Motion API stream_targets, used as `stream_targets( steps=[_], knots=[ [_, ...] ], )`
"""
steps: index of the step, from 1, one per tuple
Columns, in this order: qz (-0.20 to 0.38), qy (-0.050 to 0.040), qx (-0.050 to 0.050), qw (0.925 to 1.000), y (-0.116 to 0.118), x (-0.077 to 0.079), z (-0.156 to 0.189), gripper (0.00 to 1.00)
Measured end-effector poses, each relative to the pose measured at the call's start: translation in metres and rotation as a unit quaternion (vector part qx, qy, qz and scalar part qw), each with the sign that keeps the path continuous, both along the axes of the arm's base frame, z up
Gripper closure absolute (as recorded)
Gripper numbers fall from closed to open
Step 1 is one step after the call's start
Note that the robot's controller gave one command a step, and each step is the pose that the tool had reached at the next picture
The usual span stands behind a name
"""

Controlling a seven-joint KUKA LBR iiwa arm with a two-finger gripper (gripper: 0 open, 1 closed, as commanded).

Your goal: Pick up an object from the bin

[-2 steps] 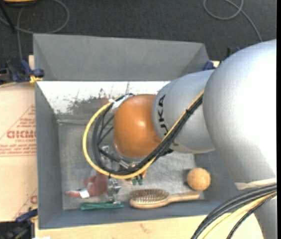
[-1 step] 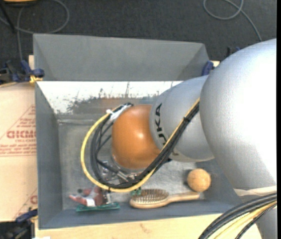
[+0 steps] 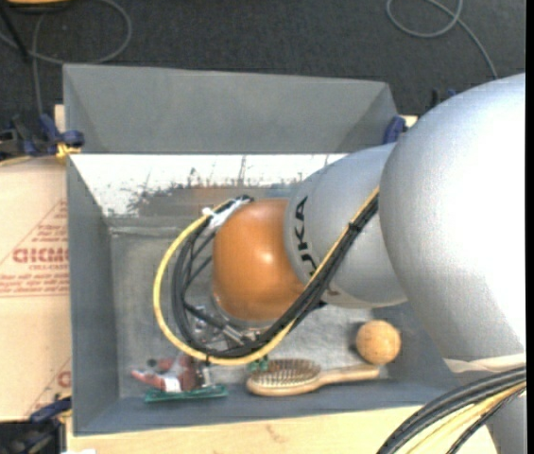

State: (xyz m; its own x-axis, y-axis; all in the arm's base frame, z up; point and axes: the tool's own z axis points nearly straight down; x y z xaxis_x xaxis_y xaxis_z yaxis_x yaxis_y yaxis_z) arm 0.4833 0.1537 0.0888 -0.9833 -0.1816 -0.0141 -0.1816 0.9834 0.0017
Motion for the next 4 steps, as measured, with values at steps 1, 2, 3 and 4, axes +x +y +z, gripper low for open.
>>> stream_targets(
  steps=[1,2,3,4],
  knots=[
    [0.023,0.0056,-0.002,0.9997,-0.006,-0.002,0.101,1.0],
    [0.023,0.0057,-0.002,0.9997,-0.006,-0.003,0.101,1.0],
    [0.072,0.0016,-0.002,0.9974,-0.001,0.01,0.172,0.0],
    [0.072,0.0056,-0.002,0.9974,-0.001,0.008,0.169,0.0]
  ],
)
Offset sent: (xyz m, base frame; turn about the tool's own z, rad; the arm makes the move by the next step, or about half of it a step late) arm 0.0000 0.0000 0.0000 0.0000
